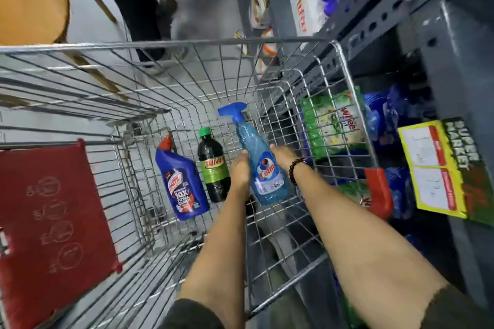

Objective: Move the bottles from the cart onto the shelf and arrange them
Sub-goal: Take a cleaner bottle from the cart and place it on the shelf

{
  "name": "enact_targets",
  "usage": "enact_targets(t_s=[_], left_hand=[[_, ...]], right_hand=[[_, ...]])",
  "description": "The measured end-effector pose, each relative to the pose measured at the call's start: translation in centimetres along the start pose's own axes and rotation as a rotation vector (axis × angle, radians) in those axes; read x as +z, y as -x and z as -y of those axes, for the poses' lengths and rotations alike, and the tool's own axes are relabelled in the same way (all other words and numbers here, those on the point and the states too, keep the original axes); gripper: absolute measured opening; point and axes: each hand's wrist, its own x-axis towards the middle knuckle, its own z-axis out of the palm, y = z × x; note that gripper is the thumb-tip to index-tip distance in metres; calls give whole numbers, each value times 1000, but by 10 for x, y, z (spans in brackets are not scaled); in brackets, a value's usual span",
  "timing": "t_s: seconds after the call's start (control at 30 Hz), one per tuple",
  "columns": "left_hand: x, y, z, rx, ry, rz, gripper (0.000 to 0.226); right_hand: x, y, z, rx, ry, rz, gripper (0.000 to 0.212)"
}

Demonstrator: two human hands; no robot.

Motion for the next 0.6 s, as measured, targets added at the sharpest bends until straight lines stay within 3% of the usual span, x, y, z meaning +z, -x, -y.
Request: enact_targets(t_s=[0.33,0.47,0.6], left_hand=[[-5,-2,2,-83,0,-47,41],[-12,39,-36,32,-86,-28,23],[-25,79,-75,116,-173,113,8]], right_hand=[[1,10,-1,-17,-20,88,43],[-11,53,12,-93,-73,104,38],[-29,102,19,-171,-191,45,31]])
